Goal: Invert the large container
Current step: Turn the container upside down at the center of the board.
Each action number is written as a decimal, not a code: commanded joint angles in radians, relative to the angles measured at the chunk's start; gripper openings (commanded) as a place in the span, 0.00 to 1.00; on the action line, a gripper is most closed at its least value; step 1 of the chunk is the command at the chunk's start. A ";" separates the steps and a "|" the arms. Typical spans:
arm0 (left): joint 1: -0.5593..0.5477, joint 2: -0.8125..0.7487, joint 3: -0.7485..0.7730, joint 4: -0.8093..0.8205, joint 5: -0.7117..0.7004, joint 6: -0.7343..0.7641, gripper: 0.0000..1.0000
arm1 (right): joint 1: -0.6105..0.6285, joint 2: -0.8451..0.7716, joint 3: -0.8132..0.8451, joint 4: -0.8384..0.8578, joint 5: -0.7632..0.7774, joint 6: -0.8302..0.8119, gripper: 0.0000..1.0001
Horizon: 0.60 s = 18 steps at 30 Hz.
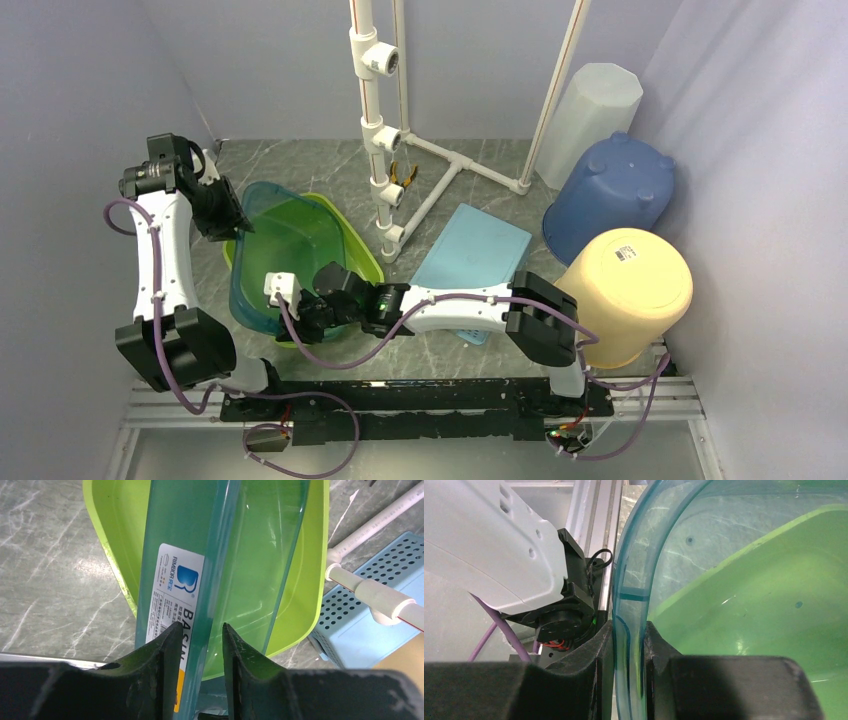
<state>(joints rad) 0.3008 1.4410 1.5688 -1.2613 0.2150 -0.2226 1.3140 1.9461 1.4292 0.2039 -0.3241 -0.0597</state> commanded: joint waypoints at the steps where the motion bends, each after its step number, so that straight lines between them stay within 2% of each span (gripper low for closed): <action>1: -0.003 -0.054 -0.033 -0.038 0.095 0.010 0.39 | -0.009 -0.060 0.014 0.096 -0.027 0.001 0.00; 5: -0.003 -0.064 -0.058 -0.056 0.073 0.015 0.33 | -0.010 -0.054 0.032 0.090 -0.023 0.005 0.00; 10: -0.004 -0.081 -0.067 -0.062 0.063 0.019 0.04 | -0.012 -0.042 0.054 0.076 -0.027 0.013 0.00; 14: -0.005 -0.088 -0.022 -0.053 0.023 0.010 0.03 | -0.012 -0.027 0.083 0.039 -0.013 0.022 0.00; 15: -0.004 -0.093 -0.009 -0.044 0.018 0.007 0.03 | -0.012 -0.030 0.086 0.032 -0.006 0.026 0.02; 18: -0.003 -0.097 0.049 -0.020 -0.020 -0.005 0.03 | -0.013 -0.056 0.082 0.017 0.024 0.037 0.22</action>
<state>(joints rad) 0.3031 1.3888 1.5303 -1.2552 0.2092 -0.1703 1.3060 1.9461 1.4490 0.1658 -0.3424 -0.0254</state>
